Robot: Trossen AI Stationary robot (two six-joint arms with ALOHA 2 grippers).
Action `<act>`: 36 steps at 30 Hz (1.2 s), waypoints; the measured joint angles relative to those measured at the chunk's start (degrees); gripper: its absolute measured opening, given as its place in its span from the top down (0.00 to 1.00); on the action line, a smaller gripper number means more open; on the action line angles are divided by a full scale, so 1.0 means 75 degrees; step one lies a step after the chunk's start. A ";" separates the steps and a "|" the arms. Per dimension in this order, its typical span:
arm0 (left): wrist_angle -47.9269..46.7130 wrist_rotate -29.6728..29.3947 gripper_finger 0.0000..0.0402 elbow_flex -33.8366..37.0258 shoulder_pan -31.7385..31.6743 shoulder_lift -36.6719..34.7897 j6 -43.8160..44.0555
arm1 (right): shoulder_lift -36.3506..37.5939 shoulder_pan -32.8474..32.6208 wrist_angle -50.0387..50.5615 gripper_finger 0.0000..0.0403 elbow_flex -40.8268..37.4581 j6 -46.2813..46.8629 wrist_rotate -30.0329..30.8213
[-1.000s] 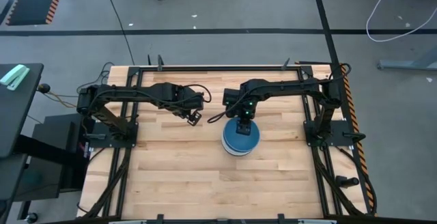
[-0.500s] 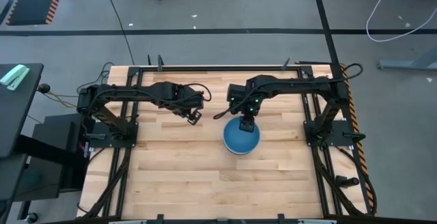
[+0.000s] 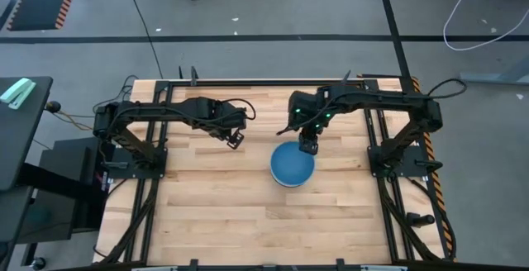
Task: Nest bowls inside each other
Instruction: Return to Home Position
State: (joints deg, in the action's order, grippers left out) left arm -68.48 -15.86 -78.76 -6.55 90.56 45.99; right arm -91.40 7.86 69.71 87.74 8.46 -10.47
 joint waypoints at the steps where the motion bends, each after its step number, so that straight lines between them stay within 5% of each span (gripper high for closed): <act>1: 0.0020 -0.0003 0.97 0.0000 -0.0005 0.0000 -0.0014 | 0.0133 0.0000 0.0018 0.59 0.0000 -0.0004 0.0039; 14: 0.0532 -0.0008 0.96 0.0000 0.0269 -0.0001 -0.1199 | 0.2329 -0.0543 -0.0481 0.62 0.0000 -0.0032 0.0456; 36: 0.5446 -0.1362 0.94 -0.0009 0.2738 -0.1869 -0.4018 | 0.4167 -0.3763 -0.3000 0.67 -0.0006 -0.0399 0.0791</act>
State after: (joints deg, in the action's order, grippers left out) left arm -27.64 -26.07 -78.83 13.98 76.55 15.86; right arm -60.15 -20.37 47.21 87.70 5.46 -4.54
